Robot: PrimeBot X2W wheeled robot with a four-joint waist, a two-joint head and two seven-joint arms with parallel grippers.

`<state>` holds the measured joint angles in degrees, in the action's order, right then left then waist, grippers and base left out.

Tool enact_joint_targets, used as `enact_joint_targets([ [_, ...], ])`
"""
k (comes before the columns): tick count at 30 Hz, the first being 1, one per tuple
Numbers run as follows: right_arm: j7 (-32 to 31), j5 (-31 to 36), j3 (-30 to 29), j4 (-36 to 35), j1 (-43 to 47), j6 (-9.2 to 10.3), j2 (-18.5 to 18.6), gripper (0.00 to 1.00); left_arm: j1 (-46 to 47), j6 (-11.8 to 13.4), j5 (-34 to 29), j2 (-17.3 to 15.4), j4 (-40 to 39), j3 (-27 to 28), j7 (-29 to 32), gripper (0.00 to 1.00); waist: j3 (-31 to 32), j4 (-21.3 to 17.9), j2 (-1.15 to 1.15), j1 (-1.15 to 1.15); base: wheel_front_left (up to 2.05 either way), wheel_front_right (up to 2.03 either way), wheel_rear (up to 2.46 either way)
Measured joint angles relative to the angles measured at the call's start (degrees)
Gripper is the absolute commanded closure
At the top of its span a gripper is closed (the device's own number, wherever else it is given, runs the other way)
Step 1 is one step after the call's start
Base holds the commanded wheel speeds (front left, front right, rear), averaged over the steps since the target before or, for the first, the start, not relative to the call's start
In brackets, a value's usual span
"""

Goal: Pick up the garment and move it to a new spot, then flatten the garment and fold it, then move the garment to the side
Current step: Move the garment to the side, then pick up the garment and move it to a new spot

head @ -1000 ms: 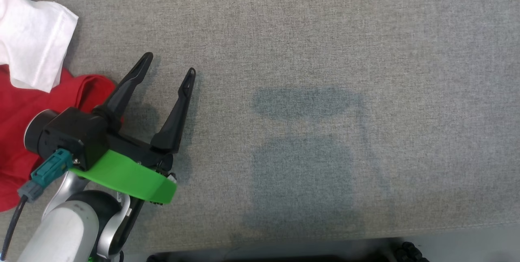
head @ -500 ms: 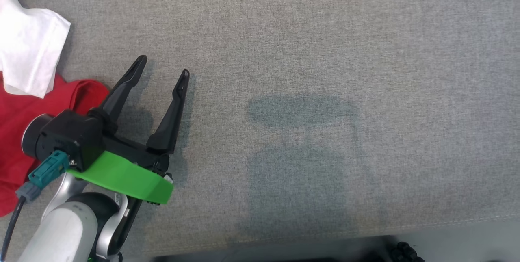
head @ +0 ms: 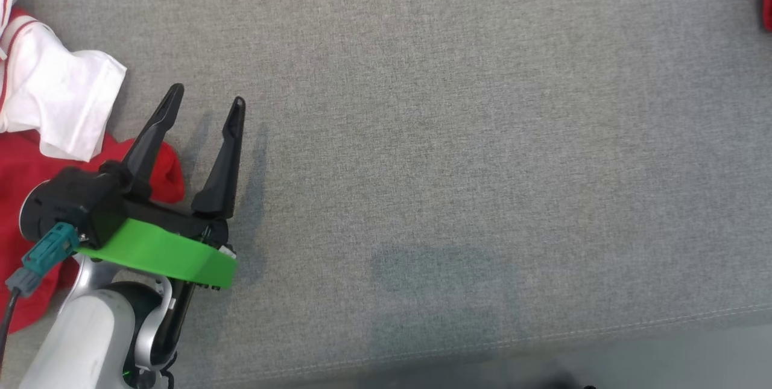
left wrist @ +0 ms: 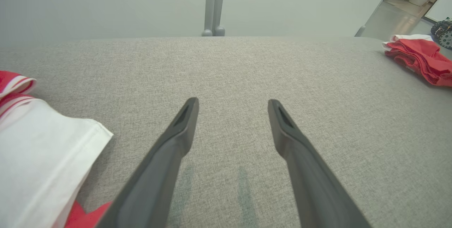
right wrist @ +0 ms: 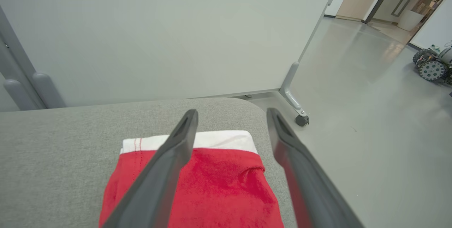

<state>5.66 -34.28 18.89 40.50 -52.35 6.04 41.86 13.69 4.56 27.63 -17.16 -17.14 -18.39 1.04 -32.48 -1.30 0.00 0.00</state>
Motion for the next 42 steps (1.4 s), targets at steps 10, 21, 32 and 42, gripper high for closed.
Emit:
enact_joint_targets([
  [10, 9.3, 0.3, 2.2, -7.1, 13.9, 0.09, -8.8, 0.0, -4.8, 0.1, 1.0, 0.0, 7.6, 4.7, -6.1, 0.0, 7.8, -1.5, 0.0, 0.0, 0.0, 0.0, 0.0],
  [21, 9.1, 2.8, 0.9, -11.0, 31.8, 1.07, -16.2, 0.0, -12.3, 0.1, 1.2, 0.0, 15.4, 5.9, -11.8, 0.0, 16.8, -2.7, 0.0, 0.0, 0.0, 0.0, 0.0],
  [32, 9.1, 8.4, -6.5, -15.9, 43.6, 1.12, -17.1, 0.0, -17.9, -0.4, 2.0, 0.0, 18.6, 5.9, -13.1, 0.0, 26.2, -3.6, 0.0, 0.0, 0.0, 0.0, 0.0],
  [42, 9.1, 12.9, -6.7, -22.9, 47.7, 1.13, -18.1, 0.0, -18.6, -0.5, 2.0, 0.3, 17.9, 6.4, -13.7, 0.0, 29.4, -0.3, 0.0, 0.0, 0.0, 0.0, 0.0],
])
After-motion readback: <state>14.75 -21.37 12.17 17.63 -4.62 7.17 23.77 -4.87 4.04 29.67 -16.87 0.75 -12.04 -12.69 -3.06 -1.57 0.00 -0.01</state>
